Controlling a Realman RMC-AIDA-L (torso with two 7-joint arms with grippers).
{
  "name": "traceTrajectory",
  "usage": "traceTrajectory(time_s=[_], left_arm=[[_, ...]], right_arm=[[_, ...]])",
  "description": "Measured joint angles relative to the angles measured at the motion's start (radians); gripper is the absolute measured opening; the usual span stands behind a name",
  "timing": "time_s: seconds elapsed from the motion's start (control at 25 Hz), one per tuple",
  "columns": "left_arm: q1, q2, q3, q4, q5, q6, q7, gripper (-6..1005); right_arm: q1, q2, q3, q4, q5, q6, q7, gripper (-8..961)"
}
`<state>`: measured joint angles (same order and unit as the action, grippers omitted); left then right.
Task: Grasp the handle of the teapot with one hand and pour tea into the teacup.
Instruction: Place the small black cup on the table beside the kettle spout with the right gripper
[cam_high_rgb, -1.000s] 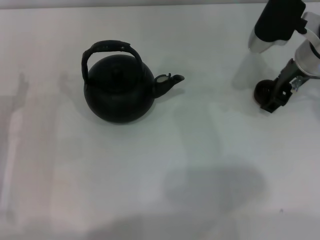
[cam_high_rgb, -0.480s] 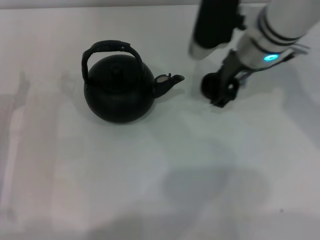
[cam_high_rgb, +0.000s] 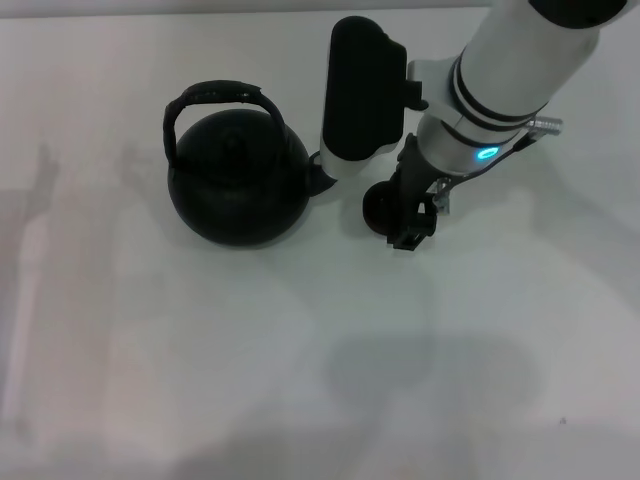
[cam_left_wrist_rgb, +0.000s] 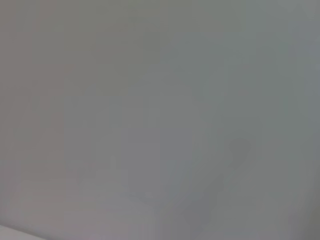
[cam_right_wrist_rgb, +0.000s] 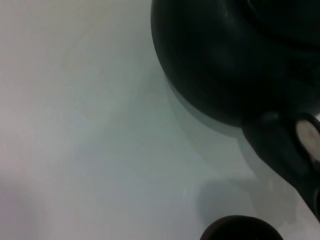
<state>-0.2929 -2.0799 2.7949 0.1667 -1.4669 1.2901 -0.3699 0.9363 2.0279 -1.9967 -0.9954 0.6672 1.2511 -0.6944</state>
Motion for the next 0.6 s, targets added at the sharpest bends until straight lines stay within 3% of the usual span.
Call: traceTrajectory(time_s=[0.6], left_arm=[[0.001,0.0,0.0,0.006,-0.001,0.001,-0.002,830]], right_arm=[[-0.01,0.0,-0.043,0.011,0.02,-0.041,-0.002,734]])
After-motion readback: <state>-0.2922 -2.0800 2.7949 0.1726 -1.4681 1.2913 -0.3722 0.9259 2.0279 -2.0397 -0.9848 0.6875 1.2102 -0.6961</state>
